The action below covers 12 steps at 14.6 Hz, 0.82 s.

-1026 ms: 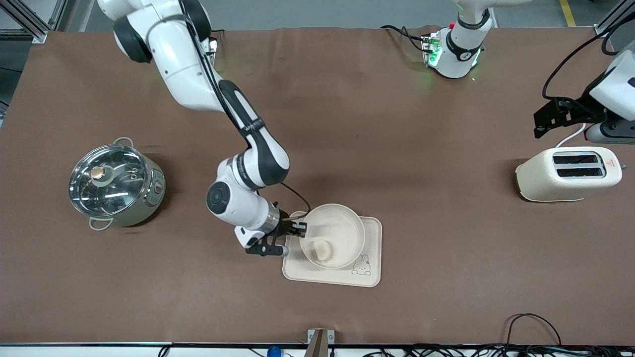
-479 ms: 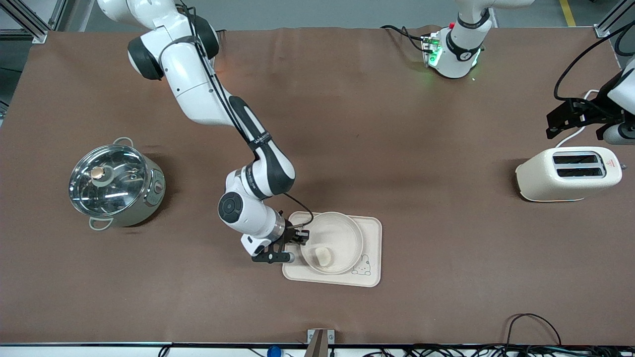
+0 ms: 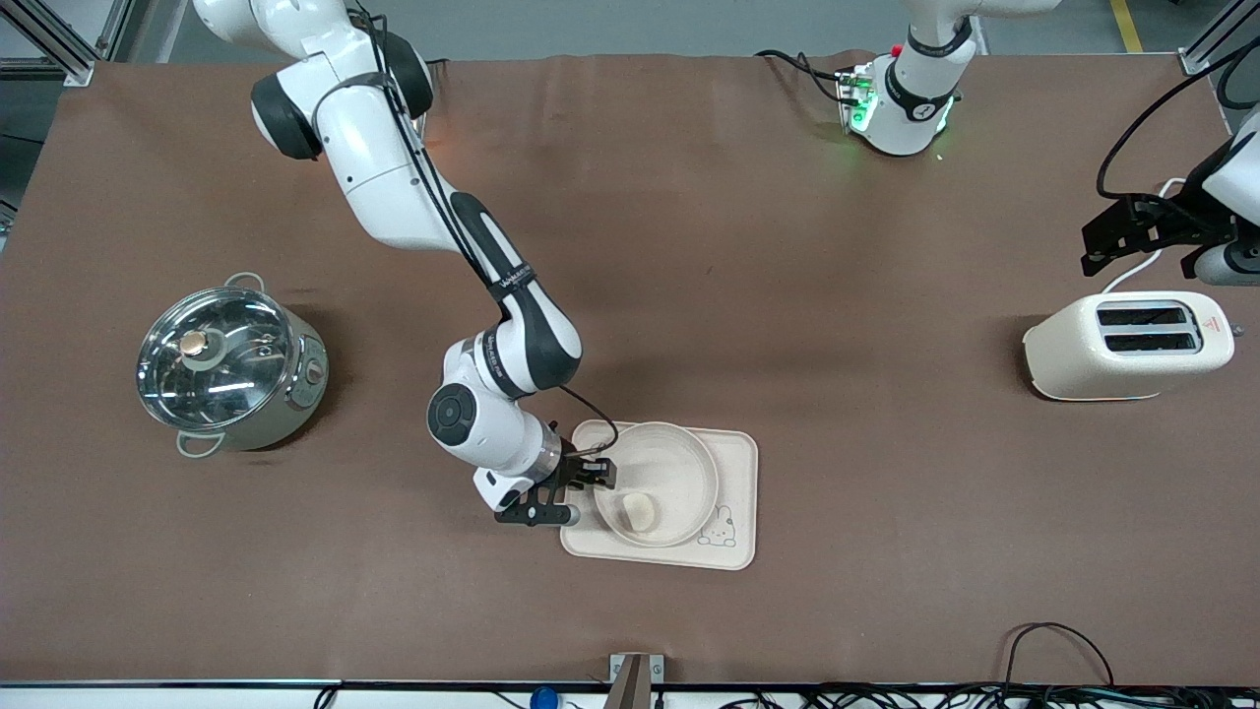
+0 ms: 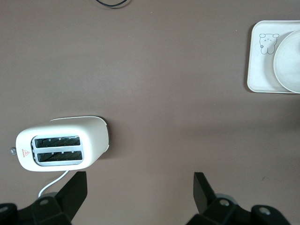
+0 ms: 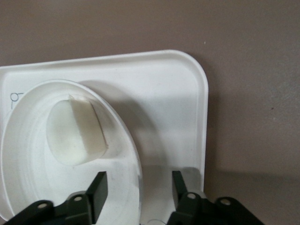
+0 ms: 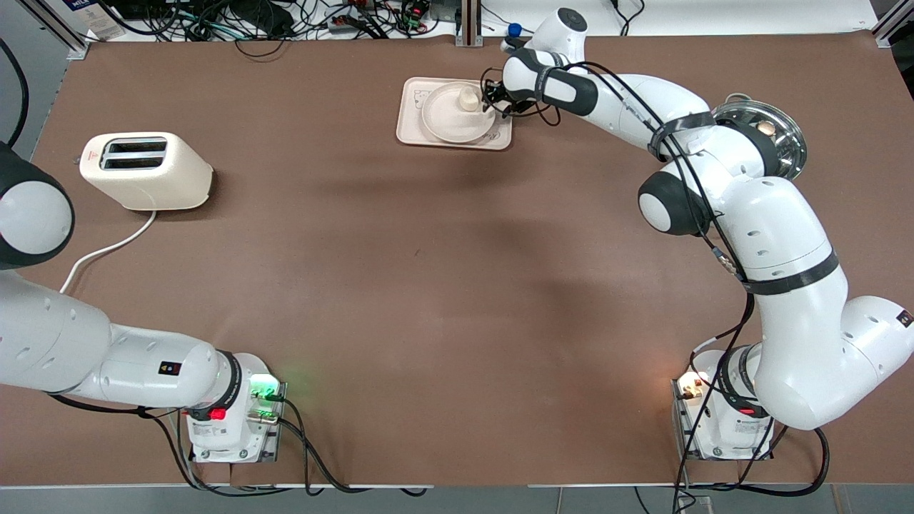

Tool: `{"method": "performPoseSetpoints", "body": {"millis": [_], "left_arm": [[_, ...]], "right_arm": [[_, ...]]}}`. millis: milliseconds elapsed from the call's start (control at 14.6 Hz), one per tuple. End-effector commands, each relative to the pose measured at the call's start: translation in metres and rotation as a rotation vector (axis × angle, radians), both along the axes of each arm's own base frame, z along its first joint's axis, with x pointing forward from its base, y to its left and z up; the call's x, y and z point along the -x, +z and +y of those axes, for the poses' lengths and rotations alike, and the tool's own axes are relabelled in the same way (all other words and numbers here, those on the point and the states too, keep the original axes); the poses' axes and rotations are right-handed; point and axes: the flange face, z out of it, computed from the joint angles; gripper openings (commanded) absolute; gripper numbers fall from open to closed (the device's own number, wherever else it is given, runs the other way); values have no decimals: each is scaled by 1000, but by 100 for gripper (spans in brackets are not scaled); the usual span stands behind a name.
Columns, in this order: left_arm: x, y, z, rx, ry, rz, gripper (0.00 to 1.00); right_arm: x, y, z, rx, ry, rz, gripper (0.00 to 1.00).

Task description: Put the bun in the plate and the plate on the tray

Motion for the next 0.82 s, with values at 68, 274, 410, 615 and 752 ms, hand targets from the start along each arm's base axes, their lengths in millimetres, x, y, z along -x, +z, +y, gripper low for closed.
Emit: {"method": "performPoseSetpoints", "body": {"millis": [68, 274, 410, 615, 752], "left_arm": [[-4, 6, -5, 31, 8, -16, 100], [-5, 7, -6, 44, 2, -19, 100], [-6, 7, -1, 49, 6, -19, 100], [-5, 8, 0, 53, 6, -20, 100], [-5, 8, 1, 52, 6, -20, 100]], "right_arm": [[-26, 43, -39, -23, -42, -27, 100], [-31, 74, -79, 6, 2, -29, 100], [-35, 115, -131, 102, 69, 17, 100], [-19, 197, -187, 334, 130, 97, 100], [-3, 264, -236, 371, 111, 146, 100]]}}
